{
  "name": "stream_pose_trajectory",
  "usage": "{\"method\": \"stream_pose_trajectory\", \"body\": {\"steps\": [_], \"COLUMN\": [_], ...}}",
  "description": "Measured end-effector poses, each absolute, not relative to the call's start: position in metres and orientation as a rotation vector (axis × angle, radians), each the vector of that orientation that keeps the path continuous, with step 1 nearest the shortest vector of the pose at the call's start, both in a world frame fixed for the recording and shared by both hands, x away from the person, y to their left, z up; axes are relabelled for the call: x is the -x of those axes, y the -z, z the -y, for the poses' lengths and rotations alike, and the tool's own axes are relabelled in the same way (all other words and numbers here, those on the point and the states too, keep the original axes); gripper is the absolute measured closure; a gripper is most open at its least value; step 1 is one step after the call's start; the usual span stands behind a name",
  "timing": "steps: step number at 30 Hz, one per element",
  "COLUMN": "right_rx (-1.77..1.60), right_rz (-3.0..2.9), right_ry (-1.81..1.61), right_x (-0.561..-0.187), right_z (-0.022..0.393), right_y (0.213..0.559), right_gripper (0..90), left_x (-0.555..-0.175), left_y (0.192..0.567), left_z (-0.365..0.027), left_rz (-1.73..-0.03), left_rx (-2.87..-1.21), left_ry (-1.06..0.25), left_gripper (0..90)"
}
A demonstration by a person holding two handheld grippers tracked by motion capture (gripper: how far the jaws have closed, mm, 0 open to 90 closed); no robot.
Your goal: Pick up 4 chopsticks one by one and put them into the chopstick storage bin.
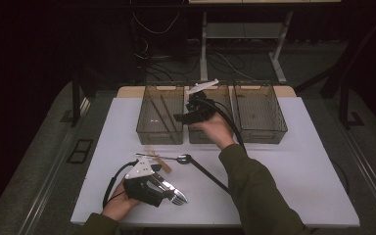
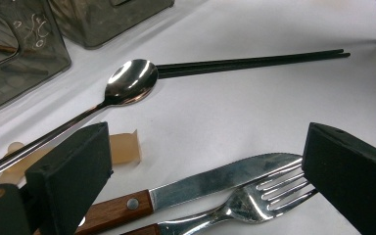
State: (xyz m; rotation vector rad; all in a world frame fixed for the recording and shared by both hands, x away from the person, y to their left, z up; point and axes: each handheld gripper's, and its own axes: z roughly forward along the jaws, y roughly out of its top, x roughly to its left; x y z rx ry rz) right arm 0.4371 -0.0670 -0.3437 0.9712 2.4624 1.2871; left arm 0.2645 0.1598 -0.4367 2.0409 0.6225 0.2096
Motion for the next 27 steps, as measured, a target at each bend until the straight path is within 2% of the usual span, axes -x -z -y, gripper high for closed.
{"method": "stream_pose_trajectory", "body": {"steps": [12, 27], "right_rx": [-0.903, -0.897], "right_rz": [-2.469, -2.484], "right_ry": [-1.328, -1.341], "right_x": [-0.402, -0.359], "right_z": [0.107, 0.167], "right_y": [0.351, 0.371], "right_gripper": [28.0, 27.8], "left_x": [-0.266, -0.266], "left_y": [0.437, 0.438], "left_z": [-0.163, -0.162], "left_rz": [-0.638, -0.671], "left_rx": [-2.038, -2.035], "left_ry": [-0.205, -0.226], "left_gripper": [4.1, 4.2]}}
